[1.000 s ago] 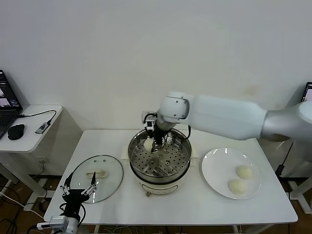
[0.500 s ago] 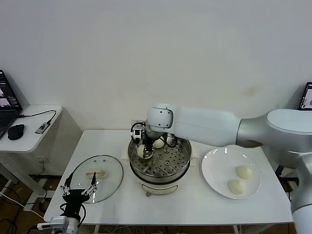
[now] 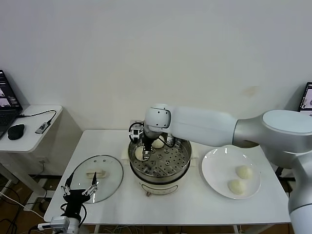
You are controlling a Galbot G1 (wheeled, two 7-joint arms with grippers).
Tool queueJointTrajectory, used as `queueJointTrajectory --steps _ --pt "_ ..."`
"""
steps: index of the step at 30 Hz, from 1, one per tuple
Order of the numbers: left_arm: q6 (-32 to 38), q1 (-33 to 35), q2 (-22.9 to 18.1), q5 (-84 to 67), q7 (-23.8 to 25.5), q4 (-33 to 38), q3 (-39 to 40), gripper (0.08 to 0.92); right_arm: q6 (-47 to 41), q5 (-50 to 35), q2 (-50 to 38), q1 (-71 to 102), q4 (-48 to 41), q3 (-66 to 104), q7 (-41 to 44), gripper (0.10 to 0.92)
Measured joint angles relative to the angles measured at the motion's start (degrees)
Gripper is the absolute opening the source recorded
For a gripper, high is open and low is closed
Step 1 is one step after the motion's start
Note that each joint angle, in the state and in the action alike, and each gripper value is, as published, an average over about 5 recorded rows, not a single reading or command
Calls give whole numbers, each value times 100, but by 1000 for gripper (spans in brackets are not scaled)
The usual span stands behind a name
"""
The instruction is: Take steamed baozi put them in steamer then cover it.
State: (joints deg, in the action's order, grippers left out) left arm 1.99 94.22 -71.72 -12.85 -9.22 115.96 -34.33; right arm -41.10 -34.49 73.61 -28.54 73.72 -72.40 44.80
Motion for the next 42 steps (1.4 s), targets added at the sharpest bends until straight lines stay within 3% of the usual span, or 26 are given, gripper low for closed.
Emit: queueJointTrajectory --steps 9,21,32,42 --pt "-30 -31 57 0 1 55 37 823 363 459 -971 -618 523 -111 899 823" --pt "-36 -2 131 46 3 41 93 823 1232 1473 -2912 -800 1415 -77 1842 823" --pt "-51 21 201 71 3 -35 102 823 1806 2464 -4339 98 1797 381 1924 823" --pt "-49 55 201 110 2 -98 99 823 2052 3271 -4875 1595 1724 1347 1796 823"
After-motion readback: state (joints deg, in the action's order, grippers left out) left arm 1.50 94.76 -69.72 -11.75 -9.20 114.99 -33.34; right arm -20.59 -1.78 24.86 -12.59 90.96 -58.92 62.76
